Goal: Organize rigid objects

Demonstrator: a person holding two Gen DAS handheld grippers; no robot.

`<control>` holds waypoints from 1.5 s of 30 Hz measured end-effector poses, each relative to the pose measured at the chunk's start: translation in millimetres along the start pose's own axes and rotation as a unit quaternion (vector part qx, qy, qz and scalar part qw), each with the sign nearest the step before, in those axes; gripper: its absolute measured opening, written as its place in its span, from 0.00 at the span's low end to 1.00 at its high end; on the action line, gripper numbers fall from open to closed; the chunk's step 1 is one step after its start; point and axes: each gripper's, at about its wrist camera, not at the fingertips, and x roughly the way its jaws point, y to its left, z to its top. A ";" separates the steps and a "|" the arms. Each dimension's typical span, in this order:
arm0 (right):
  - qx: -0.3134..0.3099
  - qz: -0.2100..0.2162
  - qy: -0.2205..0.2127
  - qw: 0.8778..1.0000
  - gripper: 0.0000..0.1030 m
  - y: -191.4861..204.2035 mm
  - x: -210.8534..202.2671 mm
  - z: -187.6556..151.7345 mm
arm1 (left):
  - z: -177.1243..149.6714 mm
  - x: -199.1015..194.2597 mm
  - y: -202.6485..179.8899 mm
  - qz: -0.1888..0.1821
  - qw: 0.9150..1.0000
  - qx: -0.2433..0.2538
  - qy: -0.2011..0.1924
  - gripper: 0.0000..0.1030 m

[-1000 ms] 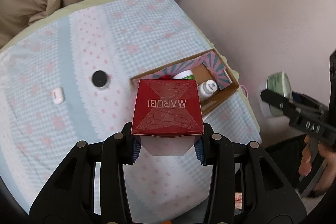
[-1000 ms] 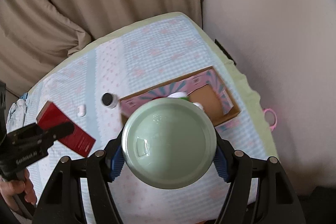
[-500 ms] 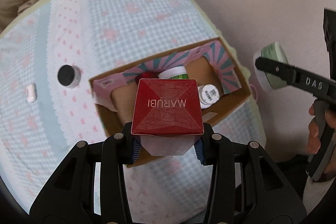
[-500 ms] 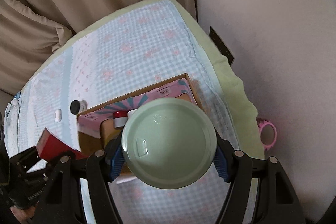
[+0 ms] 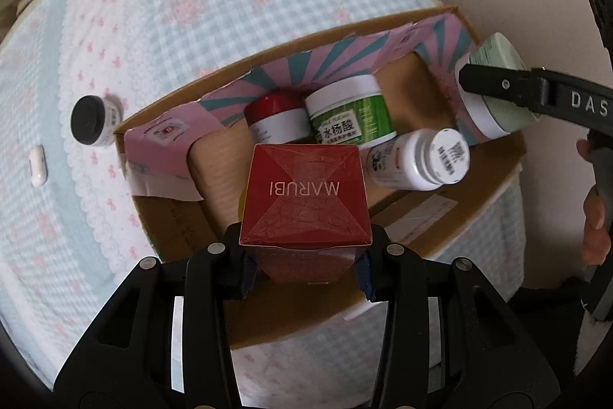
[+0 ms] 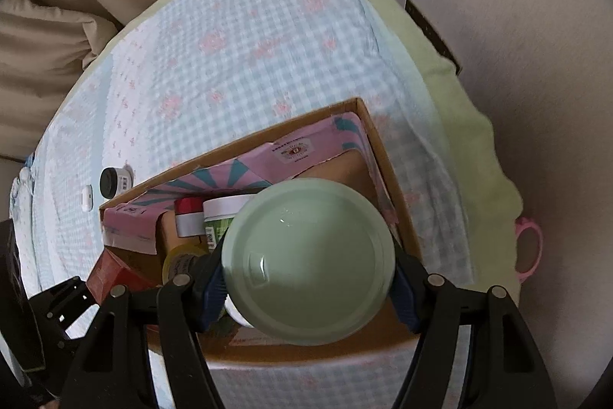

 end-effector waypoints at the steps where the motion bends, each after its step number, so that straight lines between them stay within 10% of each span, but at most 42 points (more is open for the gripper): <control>1: 0.003 0.001 0.002 1.000 0.64 -1.4 3.7 0.8 | 0.4 1.6 0.5 0.000 1.000 0.000 0.002 0.36; 7: 0.009 0.014 0.012 1.000 0.67 -1.5 16.6 6.4 | 4.6 10.2 0.7 0.002 1.000 0.006 0.017 0.41; 9: 0.018 0.017 -0.004 1.000 0.98 -1.6 14.6 7.6 | 5.0 10.2 1.6 -0.009 1.000 0.004 0.025 0.78; 11: 0.021 0.018 -0.032 0.999 1.00 -0.2 6.9 7.9 | 2.2 2.4 3.7 -0.003 1.000 0.003 0.008 1.00; 45: -0.060 -0.017 -0.095 0.994 1.00 58.1 -110.2 -65.3 | -114.1 -149.5 71.5 0.043 0.991 -0.073 -0.108 1.00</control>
